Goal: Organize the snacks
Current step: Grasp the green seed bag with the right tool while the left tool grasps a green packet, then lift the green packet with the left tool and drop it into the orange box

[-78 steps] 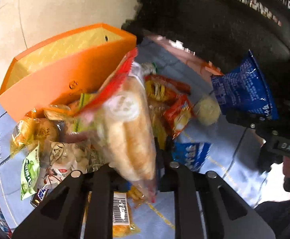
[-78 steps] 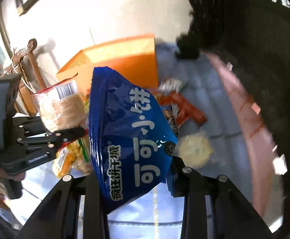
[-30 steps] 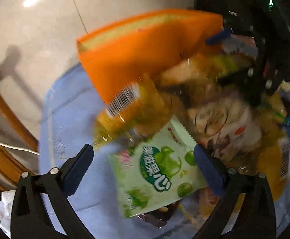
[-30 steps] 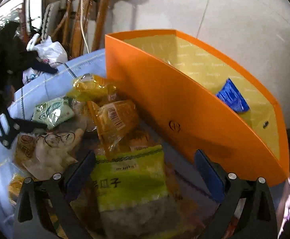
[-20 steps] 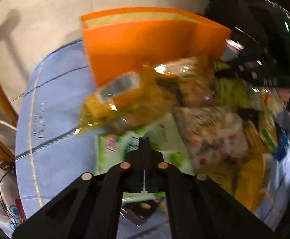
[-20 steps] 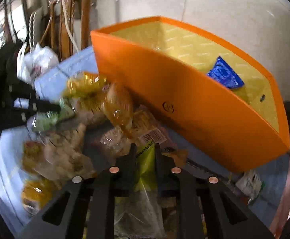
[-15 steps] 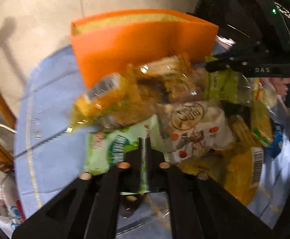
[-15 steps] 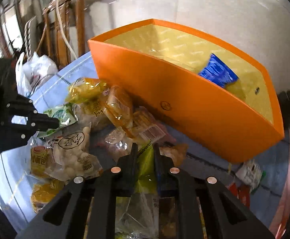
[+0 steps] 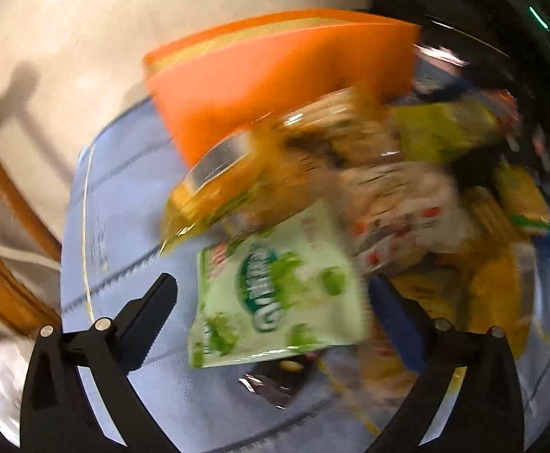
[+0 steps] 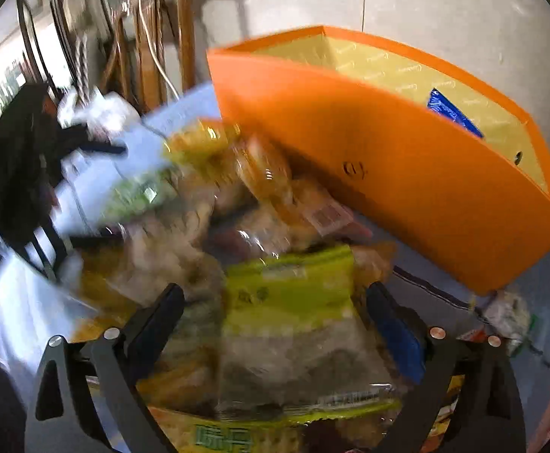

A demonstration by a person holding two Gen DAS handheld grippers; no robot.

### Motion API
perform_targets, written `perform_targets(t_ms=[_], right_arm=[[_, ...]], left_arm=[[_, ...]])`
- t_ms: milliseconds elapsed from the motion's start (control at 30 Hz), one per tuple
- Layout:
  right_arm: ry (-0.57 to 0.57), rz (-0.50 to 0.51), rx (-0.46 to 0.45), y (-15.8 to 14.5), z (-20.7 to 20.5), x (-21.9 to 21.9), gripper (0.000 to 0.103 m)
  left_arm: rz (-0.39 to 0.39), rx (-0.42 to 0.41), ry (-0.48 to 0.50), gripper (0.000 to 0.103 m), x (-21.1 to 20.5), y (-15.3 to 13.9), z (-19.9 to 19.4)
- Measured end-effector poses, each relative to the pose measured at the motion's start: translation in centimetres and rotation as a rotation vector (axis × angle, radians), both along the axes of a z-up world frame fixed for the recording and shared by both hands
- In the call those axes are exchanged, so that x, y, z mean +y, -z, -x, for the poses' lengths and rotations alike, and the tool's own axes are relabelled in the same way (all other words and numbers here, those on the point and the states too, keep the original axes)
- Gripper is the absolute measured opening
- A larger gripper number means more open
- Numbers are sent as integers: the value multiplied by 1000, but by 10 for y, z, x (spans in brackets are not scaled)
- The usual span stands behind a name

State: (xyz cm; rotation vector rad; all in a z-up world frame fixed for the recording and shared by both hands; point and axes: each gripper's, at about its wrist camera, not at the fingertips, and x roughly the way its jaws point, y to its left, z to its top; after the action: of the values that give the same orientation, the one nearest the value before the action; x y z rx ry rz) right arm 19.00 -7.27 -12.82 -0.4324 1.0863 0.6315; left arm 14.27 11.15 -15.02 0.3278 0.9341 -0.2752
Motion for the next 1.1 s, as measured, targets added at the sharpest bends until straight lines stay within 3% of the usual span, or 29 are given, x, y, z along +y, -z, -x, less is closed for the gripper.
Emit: perform_targets(t_ms=[33,67,100,133,167,200,233,300,400,600,733,867,1000,1100], right_arm=[[-2,36,-35,7,1,1,97],[4,46,-42,11,1,2,80],[23,59,-40,15,-1,1,66],[70,92,-39,18,-5,0,56],[97,79,-23,15,-8,-2,53],[123,40,20,11,-11,-3,53],[142,21,25,5,-10,-4,52],[133,60,-27,-5,-4,1,52],[143,47,-50,-22,3,1,52],[161,54,-69,-38,11,-8,52],[198,-7,-87,-62,14,-20,52],[242,-62,-112,-78,17,-30,52],[251,-91,-124,-89,22,-29,52],[245,-93,-135,-94,23,-27,52]], left_arm=[[7,50,-24,99,7,12,-4],[79,107,-58,92,15,19,-7],[136,104,-105,89,22,19,-5],[116,105,-114,78,20,19,-4],[119,116,-100,41,17,14,-3],[119,126,-96,24,15,8,-2],[125,141,-113,21,13,1,-1],[153,140,-111,20,11,-8,3],[102,104,-76,15,2,-16,13],[185,74,-124,12,5,-35,9],[276,49,-141,7,12,-60,14],[276,9,-134,6,18,-75,20],[359,-19,-146,2,20,-83,17],[307,-41,-120,2,9,-79,17]])
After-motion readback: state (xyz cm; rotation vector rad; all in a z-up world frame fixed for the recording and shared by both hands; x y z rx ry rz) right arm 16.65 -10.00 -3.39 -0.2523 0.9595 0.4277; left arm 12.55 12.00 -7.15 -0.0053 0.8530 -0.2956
